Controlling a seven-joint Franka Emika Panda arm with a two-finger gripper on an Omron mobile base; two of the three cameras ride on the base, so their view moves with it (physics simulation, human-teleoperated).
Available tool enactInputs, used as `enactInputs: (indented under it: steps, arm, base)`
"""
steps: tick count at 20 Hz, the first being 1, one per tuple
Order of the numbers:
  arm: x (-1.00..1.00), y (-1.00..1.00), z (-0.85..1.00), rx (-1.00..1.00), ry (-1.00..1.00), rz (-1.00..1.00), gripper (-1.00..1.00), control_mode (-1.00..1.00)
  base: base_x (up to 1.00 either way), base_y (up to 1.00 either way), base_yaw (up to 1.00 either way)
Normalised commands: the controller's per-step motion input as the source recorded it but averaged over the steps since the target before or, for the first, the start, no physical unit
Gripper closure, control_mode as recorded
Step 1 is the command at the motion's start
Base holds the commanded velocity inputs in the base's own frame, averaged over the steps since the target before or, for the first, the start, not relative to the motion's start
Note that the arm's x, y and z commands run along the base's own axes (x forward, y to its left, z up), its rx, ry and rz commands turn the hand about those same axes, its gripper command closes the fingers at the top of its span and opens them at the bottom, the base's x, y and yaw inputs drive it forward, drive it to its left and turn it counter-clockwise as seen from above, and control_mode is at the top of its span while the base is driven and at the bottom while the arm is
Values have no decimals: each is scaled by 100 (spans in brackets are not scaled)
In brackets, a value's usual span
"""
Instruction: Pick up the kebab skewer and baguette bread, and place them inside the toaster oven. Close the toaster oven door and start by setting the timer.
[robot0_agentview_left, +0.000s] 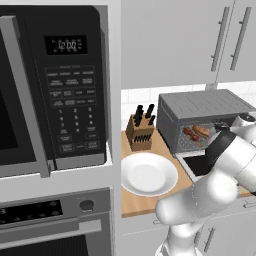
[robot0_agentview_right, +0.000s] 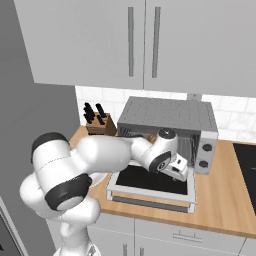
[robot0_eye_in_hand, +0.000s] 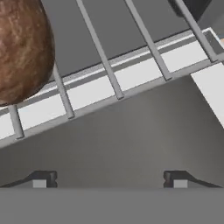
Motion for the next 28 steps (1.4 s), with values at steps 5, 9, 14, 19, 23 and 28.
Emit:
enactInputs:
  steps: [5, 9, 14, 19, 23, 28]
  arm:
    - [61, 3, -4, 0, -7, -16, -100, -100]
    - [68, 0, 0, 0, -6, -17, -100, -100]
    - [66, 3, 0, 0, -8, -16, -100, -100]
    - [47, 0, -2, 2, -10, -14, -100, -100]
    - [-22, 0, 0, 4, -7, -4, -100, -100]
    - [-97, 0, 1, 1, 0, 1, -100, -100]
  base:
    - [0, 0, 0]
    - [0, 0, 0]
    - [0, 0, 0]
    - [0, 0, 0]
    - [0, 0, 0]
    - [0, 0, 0]
